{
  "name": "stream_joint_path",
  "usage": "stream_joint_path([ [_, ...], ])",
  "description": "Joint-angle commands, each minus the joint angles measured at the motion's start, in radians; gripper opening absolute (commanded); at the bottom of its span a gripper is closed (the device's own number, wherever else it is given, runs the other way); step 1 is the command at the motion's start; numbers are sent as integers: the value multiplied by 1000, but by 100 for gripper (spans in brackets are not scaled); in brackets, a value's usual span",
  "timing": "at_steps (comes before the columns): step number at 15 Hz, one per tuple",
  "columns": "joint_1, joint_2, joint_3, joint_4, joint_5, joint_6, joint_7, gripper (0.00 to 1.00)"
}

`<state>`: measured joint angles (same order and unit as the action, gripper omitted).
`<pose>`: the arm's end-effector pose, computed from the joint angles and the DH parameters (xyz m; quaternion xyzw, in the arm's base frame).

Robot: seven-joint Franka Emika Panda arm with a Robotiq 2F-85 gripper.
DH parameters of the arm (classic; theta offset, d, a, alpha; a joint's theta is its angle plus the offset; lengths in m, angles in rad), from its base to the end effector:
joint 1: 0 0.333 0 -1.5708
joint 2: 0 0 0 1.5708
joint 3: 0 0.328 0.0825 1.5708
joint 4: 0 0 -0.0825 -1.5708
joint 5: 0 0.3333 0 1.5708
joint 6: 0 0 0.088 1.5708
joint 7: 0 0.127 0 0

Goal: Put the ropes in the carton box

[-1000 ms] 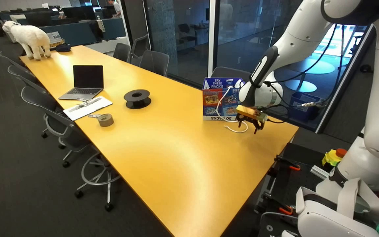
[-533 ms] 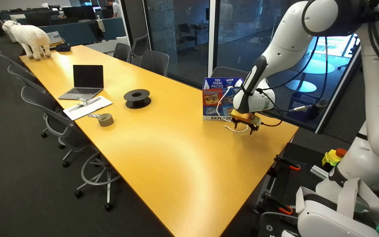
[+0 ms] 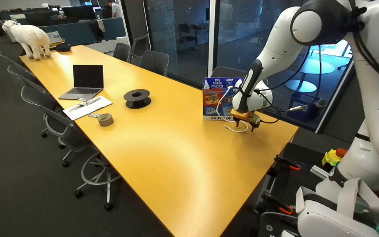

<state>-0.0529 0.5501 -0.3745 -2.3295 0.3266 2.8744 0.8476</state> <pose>0.4451 -0.2295 0.1628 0.7188 -0.6929 0.0388 0.0421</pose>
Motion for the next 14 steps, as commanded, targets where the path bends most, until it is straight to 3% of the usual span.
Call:
stream_joint_path([
  [1,-6,15,-16,42,-33,-69,24,100],
  [7,-87,1,43,48,-1,-101,-23,100],
  [14,-126,1,71,47,1,-97,-28,100],
])
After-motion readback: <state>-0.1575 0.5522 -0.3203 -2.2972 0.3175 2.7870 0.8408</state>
